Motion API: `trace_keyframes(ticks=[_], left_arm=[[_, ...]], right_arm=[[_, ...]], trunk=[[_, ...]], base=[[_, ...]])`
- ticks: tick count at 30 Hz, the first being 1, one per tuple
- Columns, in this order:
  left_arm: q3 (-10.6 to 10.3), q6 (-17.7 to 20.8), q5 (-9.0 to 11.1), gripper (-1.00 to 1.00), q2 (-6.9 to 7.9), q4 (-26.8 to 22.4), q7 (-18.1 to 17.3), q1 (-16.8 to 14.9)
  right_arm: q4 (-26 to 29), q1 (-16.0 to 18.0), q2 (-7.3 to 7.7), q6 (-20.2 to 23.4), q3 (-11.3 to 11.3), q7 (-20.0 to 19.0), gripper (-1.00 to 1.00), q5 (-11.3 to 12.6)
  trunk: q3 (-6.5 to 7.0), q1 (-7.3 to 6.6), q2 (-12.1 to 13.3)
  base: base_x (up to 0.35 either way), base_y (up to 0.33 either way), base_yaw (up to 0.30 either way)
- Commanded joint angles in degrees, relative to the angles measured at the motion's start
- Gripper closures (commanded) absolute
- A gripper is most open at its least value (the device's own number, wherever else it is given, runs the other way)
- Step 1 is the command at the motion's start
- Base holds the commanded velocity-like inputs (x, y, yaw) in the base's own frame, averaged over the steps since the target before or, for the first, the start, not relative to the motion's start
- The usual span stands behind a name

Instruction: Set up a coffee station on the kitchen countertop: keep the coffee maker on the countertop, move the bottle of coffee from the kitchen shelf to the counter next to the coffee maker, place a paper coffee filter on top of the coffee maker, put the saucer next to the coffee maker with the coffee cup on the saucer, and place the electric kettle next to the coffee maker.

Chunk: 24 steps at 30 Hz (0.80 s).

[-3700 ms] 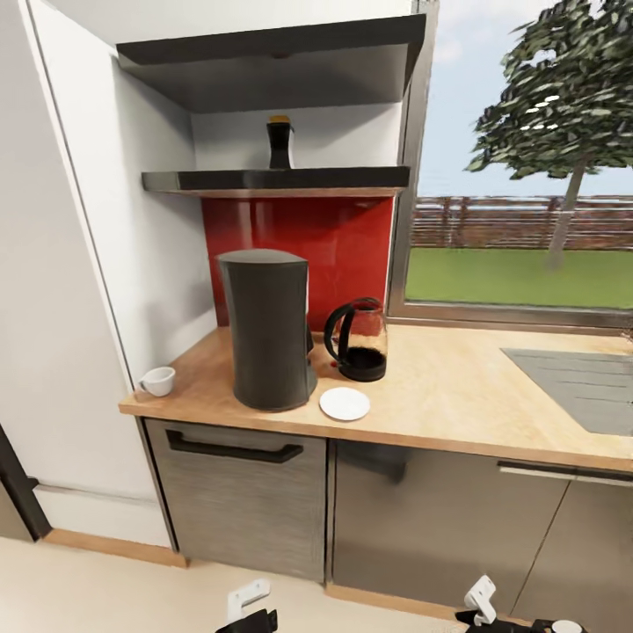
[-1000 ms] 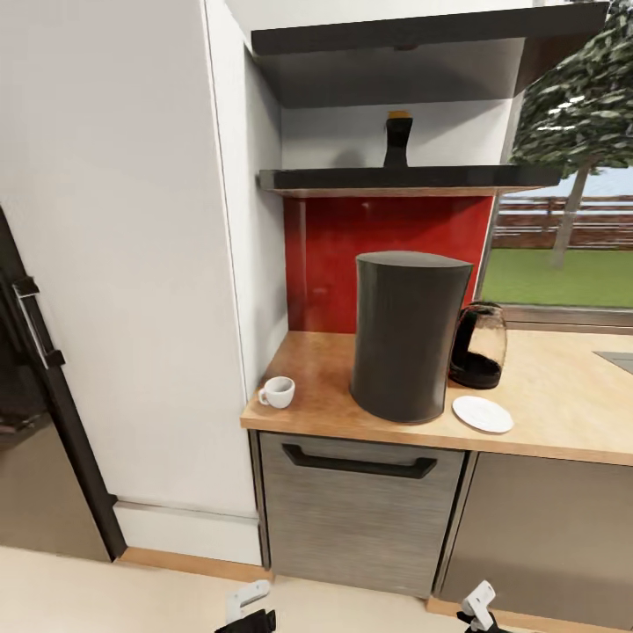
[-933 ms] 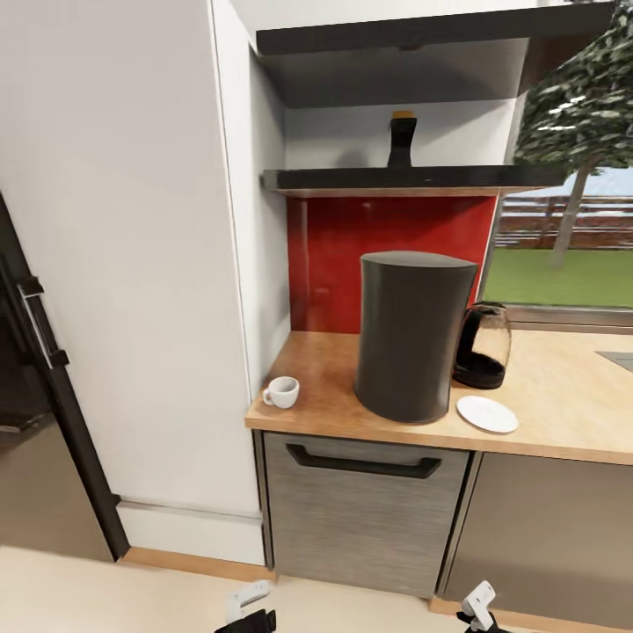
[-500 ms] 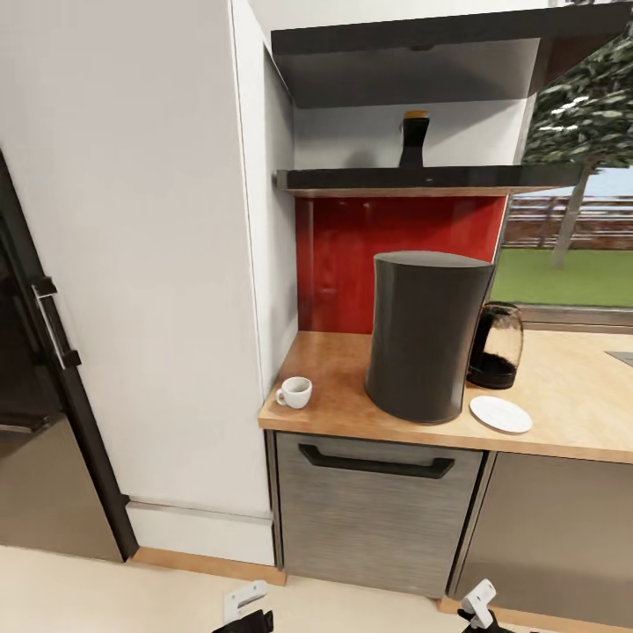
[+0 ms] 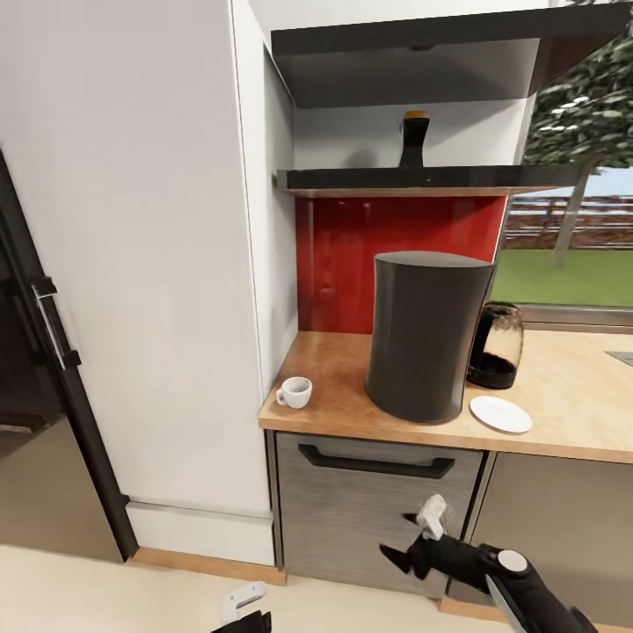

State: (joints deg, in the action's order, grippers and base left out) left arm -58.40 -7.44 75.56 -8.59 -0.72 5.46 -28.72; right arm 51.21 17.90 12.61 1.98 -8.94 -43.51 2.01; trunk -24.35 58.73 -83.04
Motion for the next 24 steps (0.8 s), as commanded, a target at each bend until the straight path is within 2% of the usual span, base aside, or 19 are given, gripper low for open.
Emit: trace_keyframes(ticks=[1,4,5,9,11,16,23,24], left_arm=[[-0.48,-0.12,0.31,-1.00,0.00,-0.07,0.34,-0.02],[-0.48,-0.12,0.30,-1.00,-0.02,-0.07,0.34,-0.02],[-0.48,-0.12,0.29,-1.00,-0.02,-0.07,0.34,-0.02],[-0.48,-0.12,0.29,-1.00,-0.02,-0.07,0.34,-0.02],[-0.48,-0.12,0.29,-1.00,-0.02,-0.07,0.34,-0.01],[-0.48,-0.12,0.27,-1.00,-0.02,-0.07,0.34,-0.02],[-0.48,-0.12,0.22,-1.00,-0.02,-0.11,0.34,-0.02],[-0.48,-0.12,0.21,-1.00,-0.02,-0.14,0.34,-0.02]], right_arm=[[0.80,0.03,0.03,0.88,-0.11,-1.32,-1.00,0.17],[5.20,0.03,-0.04,4.64,-0.11,-7.45,-1.00,0.18],[9.28,0.03,-0.35,7.95,-0.13,-10.70,-1.00,0.18],[15.31,0.03,-2.35,13.20,-0.20,-14.77,-1.00,0.15],[17.42,0.03,-3.31,14.89,-0.26,-16.30,-1.00,0.11],[21.43,0.03,-4.15,19.09,-0.57,-19.55,-1.00,0.18],[27.86,0.03,-7.50,26.66,-0.62,-21.19,-1.00,0.21],[28.35,0.03,-8.66,27.97,-0.52,-21.24,-1.00,0.21]], trunk=[[-0.07,0.00,-0.04],[-0.07,0.00,-0.04],[-0.07,0.00,-0.04],[-0.07,0.00,-0.04],[-0.07,0.00,-0.04],[-0.07,0.00,-0.04],[-0.07,0.00,-0.04],[-0.07,0.00,-0.04]], base=[[0.000,0.000,0.000],[0.000,0.000,0.000],[0.000,0.000,0.000],[0.000,0.000,0.000],[0.000,0.000,0.000],[0.000,0.000,0.000],[0.000,0.000,0.000],[0.000,0.037,0.000]])
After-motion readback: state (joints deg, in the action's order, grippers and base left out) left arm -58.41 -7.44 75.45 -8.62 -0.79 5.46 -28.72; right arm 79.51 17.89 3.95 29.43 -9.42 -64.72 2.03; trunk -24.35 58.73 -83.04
